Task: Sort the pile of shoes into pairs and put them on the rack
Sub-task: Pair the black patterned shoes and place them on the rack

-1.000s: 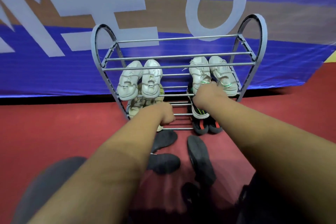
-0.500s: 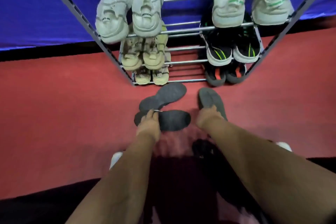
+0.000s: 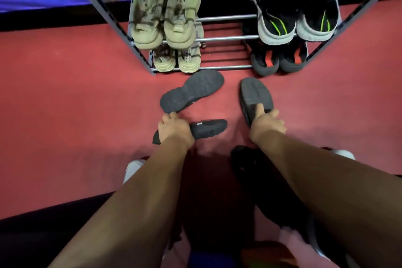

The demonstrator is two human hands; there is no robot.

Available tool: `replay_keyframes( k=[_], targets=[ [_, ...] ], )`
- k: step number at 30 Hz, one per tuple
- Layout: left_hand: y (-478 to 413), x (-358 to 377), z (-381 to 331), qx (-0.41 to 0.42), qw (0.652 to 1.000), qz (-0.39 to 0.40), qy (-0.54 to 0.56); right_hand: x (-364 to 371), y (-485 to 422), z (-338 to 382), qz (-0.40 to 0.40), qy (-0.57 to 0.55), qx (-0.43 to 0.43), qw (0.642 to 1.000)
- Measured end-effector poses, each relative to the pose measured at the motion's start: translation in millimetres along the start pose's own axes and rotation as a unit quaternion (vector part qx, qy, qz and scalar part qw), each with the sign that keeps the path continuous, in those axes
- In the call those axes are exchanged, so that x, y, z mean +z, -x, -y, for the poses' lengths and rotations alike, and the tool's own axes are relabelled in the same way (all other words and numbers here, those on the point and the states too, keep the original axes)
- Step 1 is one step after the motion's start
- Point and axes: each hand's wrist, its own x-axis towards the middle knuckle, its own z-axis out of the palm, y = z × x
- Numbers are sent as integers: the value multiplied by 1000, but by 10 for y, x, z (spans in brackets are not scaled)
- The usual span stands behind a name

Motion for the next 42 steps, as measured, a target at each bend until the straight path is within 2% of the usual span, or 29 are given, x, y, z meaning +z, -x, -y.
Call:
replay_keyframes(
  k=[2, 4, 6, 8, 10, 12, 15, 17, 20, 24, 28, 31, 33, 39, 42],
  targets=[
    [97, 52, 30, 5, 996, -76, 35, -51, 26, -5, 3, -16, -4, 1000],
    [193, 77, 12, -5, 988, -119, 102, -98, 79, 17, 11, -73, -7, 997],
    [237, 114, -55, 15, 976, -93, 197, -126, 133, 67, 15, -151, -21, 988],
    [264, 143, -150, 56, 952, -23, 299, -154, 174, 119, 29, -227, -44, 972],
    [280, 176, -224, 63, 927, -6, 369, -193, 208, 147, 56, -289, -65, 953],
    [307, 190, -275, 51, 926, -37, 373, -217, 242, 140, 91, -320, -71, 940],
    [298, 233, -298, 41, 949, -54, 309, -174, 241, 85, 125, -361, -41, 923],
    [287, 285, -276, 17, 956, 10, 293, -132, 235, 25, 103, -341, -13, 934],
    [298, 392, -237, 9, 959, 73, 272, -78, 229, -103, 32, -233, 11, 972],
    [333, 420, -302, 15, 967, 68, 246, -71, 199, -205, -18, -188, -4, 982],
    [359, 373, -407, 22, 969, 61, 240, -66, 187, -182, 9, -184, -37, 982],
    [367, 369, -451, 41, 966, 47, 252, 11, 232, -169, 48, -108, -67, 991],
    [376, 357, -478, 51, 959, 34, 278, 42, 281, -161, 64, -58, -69, 994],
    [300, 311, -386, 73, 939, 45, 334, 45, 237, -171, 37, -53, -76, 995],
    [184, 217, -280, 45, 920, -16, 388, 51, 227, -187, 15, -44, -60, 997]
  ],
)
